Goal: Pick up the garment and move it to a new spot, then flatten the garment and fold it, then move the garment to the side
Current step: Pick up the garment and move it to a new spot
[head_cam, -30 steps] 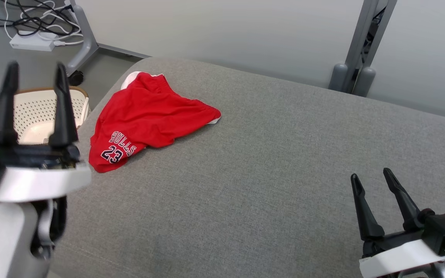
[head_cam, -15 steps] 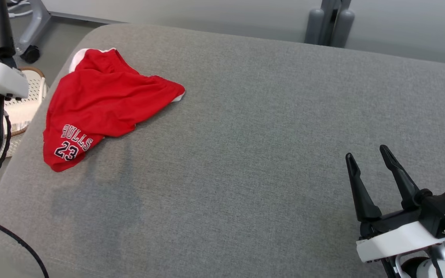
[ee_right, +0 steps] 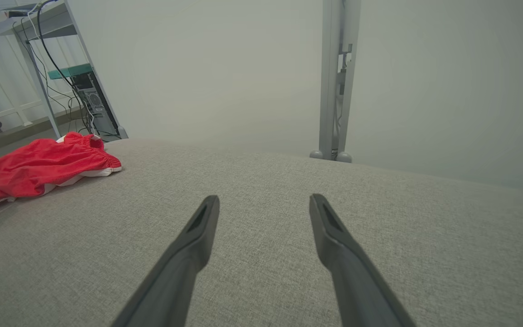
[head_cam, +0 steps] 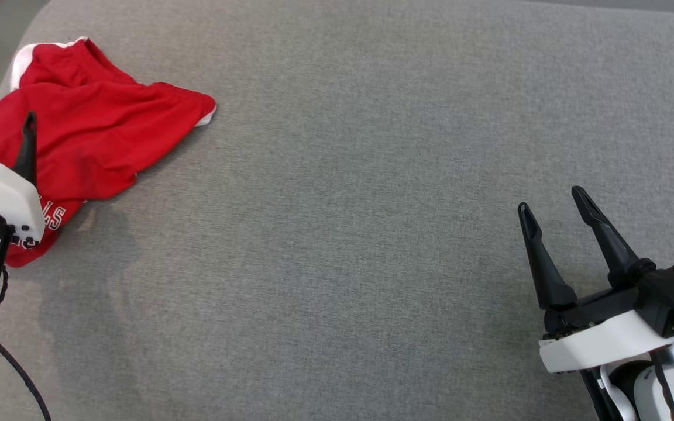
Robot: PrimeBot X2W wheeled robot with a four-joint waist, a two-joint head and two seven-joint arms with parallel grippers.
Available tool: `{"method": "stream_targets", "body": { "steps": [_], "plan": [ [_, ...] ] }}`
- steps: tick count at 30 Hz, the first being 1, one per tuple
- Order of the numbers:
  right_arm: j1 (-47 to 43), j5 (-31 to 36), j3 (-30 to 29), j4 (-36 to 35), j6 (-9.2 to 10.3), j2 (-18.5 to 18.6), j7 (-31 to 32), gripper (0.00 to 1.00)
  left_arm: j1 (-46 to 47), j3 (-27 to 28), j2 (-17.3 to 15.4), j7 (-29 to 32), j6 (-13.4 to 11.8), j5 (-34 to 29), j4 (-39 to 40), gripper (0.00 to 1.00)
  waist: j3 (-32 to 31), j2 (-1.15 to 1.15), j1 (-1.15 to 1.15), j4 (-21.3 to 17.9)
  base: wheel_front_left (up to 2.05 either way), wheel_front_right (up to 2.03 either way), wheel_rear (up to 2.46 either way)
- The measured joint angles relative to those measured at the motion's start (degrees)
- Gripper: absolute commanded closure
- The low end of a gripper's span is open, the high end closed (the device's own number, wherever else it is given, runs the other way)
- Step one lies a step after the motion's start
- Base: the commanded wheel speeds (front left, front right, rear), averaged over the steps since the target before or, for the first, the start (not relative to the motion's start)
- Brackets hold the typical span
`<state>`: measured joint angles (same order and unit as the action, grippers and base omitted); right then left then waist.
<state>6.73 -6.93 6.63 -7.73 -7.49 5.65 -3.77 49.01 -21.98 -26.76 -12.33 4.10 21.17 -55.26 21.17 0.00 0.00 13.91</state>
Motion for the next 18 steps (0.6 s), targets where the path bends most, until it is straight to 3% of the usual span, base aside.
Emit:
{"method": "stream_targets", "body": {
  "steps": [9,10,13,14,15,18],
  "plan": [
    [1.2,-0.1,0.5,-0.7,0.00,0.9,0.6,0.00,0.9,-3.7,1.5,3.3,2.5,-0.5,-12.5,0.00,3.8,0.00,0.00,-2.5,0.00,0.00,0.00],
    [1.3,-0.2,0.5,-0.7,0.00,1.0,0.7,0.00,1.1,-3.9,1.6,3.6,2.7,-0.4,-13.4,0.04,4.1,0.00,0.00,-2.8,0.00,0.00,0.00],
    [2.1,-0.3,0.6,-0.9,0.00,1.4,0.7,0.00,1.9,-4.6,1.8,4.8,2.9,-0.1,-15.1,0.54,5.3,0.00,0.00,-3.6,0.00,0.00,0.00],
    [2.3,-0.3,0.6,-1.0,0.00,1.5,0.7,0.00,2.0,-4.7,1.8,4.9,2.9,0.0,-15.4,0.91,5.6,0.00,0.00,-3.9,0.00,0.00,0.00],
    [2.4,-0.3,0.5,-1.1,0.00,1.5,0.7,0.00,2.2,-5.0,1.7,5.0,2.9,0.0,-15.6,1.00,5.9,0.00,0.00,-4.2,0.00,0.00,0.00],
    [2.4,-0.3,-0.4,-1.1,0.00,1.5,0.7,0.00,3.3,-5.1,1.7,2.9,2.8,0.1,-15.9,1.00,6.4,0.00,0.00,-4.6,0.00,0.00,0.00]
  ]
}}
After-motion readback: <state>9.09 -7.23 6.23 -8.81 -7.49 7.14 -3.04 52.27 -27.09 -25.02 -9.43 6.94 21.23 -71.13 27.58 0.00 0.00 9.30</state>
